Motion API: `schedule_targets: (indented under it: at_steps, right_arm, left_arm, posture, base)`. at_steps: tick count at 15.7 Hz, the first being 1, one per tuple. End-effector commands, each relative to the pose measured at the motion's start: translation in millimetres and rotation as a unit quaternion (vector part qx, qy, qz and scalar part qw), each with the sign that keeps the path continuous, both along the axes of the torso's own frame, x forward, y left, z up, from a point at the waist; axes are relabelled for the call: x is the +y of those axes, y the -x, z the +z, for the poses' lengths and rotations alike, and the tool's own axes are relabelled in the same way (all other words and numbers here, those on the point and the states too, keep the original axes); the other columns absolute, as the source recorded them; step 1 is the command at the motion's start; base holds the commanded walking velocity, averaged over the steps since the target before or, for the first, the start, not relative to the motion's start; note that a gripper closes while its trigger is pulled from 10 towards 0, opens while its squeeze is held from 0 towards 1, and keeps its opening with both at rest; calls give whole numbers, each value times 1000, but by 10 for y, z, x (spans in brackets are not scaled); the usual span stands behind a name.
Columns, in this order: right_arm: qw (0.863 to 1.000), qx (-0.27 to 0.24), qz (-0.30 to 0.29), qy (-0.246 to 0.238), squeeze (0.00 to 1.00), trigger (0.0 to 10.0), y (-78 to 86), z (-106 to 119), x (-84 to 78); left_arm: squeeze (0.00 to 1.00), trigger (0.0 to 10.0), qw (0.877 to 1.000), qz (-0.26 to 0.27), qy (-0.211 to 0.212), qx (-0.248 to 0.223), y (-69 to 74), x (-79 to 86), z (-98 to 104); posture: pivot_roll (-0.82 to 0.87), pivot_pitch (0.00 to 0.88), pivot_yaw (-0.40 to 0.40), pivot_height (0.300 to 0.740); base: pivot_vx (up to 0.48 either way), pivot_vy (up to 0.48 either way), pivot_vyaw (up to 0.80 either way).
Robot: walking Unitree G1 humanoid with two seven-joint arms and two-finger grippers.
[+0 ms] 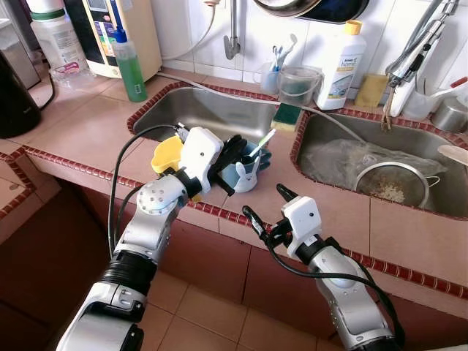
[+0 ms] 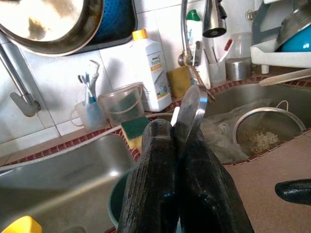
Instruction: Kitchen organization
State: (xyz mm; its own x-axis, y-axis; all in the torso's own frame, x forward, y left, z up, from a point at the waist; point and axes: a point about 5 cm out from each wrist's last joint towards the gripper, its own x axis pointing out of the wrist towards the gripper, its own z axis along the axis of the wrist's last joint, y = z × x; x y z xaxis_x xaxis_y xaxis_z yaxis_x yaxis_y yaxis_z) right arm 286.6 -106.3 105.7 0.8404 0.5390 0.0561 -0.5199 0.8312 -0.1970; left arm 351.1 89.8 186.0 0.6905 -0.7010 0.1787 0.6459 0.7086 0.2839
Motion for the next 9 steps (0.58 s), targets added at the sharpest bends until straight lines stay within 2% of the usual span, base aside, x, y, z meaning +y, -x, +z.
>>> schedule_targets:
  at_steps: [1, 9]
  right_arm:
    - [1000, -3, 5, 3, 0, 10000, -10, 11, 17]
    - [1000, -4, 5, 6, 0, 10000, -6, 10, 6]
  left_arm:
    - [0, 10000, 1000, -4, -1, -7, -31, 18, 70]
    - [0, 10000, 1000, -11, -19, -15, -74, 62, 125]
  posture:
    - [-83, 4, 26, 740]
    - [-86, 7, 27, 740]
  base:
    - [0, 0, 0]
    - [0, 0, 0]
